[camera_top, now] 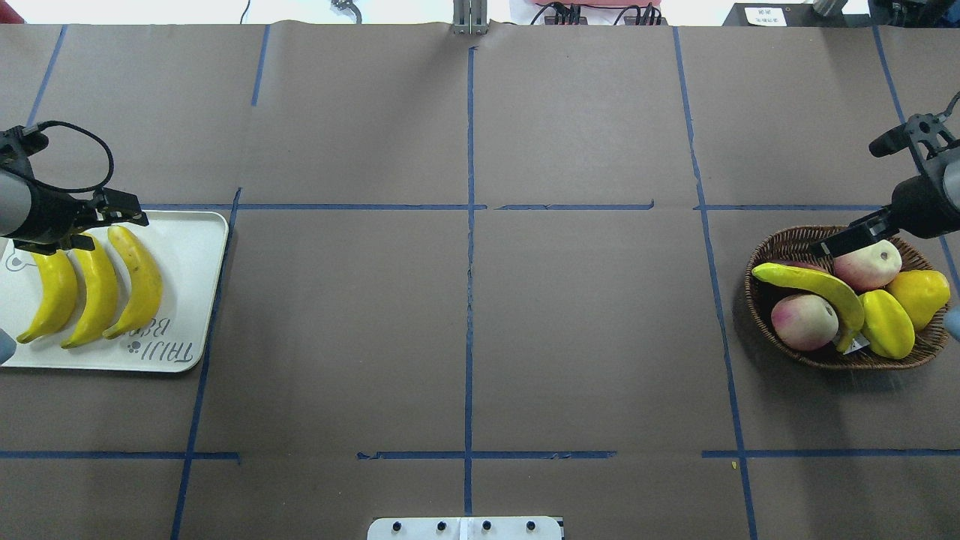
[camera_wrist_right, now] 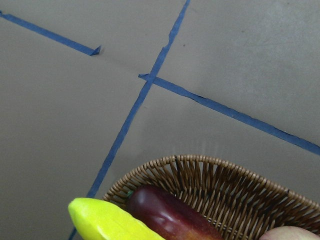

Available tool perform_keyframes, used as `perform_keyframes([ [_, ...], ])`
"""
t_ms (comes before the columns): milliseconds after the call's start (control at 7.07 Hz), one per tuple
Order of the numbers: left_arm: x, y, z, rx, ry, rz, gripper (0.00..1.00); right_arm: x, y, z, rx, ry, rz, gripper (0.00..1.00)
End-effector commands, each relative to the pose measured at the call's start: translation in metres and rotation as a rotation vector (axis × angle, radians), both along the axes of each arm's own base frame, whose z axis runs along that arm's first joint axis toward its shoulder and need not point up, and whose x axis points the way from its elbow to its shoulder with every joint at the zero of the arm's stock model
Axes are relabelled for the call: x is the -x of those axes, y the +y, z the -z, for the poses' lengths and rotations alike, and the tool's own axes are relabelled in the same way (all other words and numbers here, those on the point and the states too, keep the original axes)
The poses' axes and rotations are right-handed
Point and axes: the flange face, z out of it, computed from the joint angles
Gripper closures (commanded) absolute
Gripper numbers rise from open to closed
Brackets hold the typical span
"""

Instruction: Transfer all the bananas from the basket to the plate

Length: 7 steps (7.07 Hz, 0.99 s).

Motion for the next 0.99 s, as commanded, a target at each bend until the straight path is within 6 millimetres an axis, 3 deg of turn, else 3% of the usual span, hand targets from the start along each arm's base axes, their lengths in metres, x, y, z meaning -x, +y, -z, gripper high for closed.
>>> perform_keyframes([
  [0,-0.001,0.0,-0.002,0.001,0.0,-0.001,0.0,-0.003,-0.008,-0.014,-0.012,-0.037,0.072,0.0],
  [283,0.0,0.0,-0.001,0.0,0.002,0.0,0.0,-0.002,0.002,-0.018,0.014,-0.098,0.142,0.0],
  [848,0.0,0.001,0.004,-0.005,0.01,0.001,0.0,0.001,0.005,-0.079,0.014,-0.142,0.216,0.0],
])
